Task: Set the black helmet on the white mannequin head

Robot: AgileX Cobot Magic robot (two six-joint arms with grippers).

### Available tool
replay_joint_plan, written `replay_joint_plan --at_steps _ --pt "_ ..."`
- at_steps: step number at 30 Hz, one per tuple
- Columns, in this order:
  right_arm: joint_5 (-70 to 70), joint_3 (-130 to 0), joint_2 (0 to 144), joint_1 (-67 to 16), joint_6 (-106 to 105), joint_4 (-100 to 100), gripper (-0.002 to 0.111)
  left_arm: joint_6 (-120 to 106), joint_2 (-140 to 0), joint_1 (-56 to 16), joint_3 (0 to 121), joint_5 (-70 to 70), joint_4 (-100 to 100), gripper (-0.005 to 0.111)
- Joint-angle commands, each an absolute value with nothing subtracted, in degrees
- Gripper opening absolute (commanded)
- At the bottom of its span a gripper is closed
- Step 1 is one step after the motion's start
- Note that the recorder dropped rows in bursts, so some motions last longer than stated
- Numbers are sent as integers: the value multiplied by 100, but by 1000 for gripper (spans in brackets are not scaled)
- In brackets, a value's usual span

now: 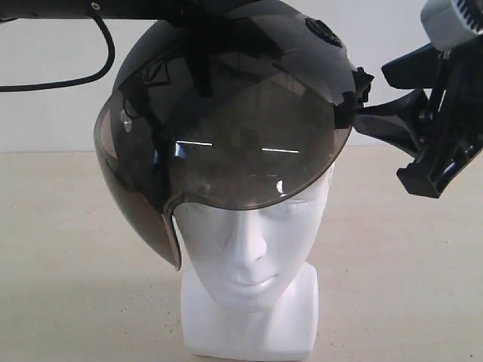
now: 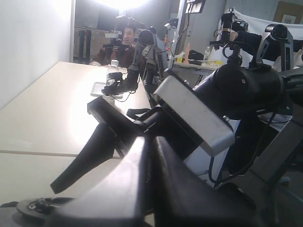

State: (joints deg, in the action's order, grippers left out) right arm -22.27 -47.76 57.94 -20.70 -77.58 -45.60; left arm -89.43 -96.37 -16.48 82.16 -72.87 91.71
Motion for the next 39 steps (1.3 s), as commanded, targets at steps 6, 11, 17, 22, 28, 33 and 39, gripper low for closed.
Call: replay_joint_plan --at_steps 6,11,17,22,28,33,39 --pt "-2123 -4810 5405 -2053 -7015 -4423 55 -8541 -9934 -1674 7927 -6996 8125 4" --pt "-1785 -4810 4895 -2053 -4742 -4361 55 -8485 -9934 -1674 7927 -6996 8125 4" --pt "-1207 -4819 5090 -2053 -856 -4361 55 -8485 -9934 -1674 7927 -6996 8125 4" --pt "-1391 -4876 5309 -2053 -391 -4361 55 -8445 -9934 -1674 7927 -6996 8125 4" --pt "-1807 -4865 5344 -2053 1158 -3608 55 -8445 -9934 -1674 7927 -6996 8125 4" --pt "-1766 -4865 5489 -2053 1904 -3502 55 -8443 -9934 -1674 7927 -6996 8125 4" --pt "-1460 -4865 5971 -1879 2082 -3486 55 -8443 -9934 -1674 7927 -6996 8125 4"
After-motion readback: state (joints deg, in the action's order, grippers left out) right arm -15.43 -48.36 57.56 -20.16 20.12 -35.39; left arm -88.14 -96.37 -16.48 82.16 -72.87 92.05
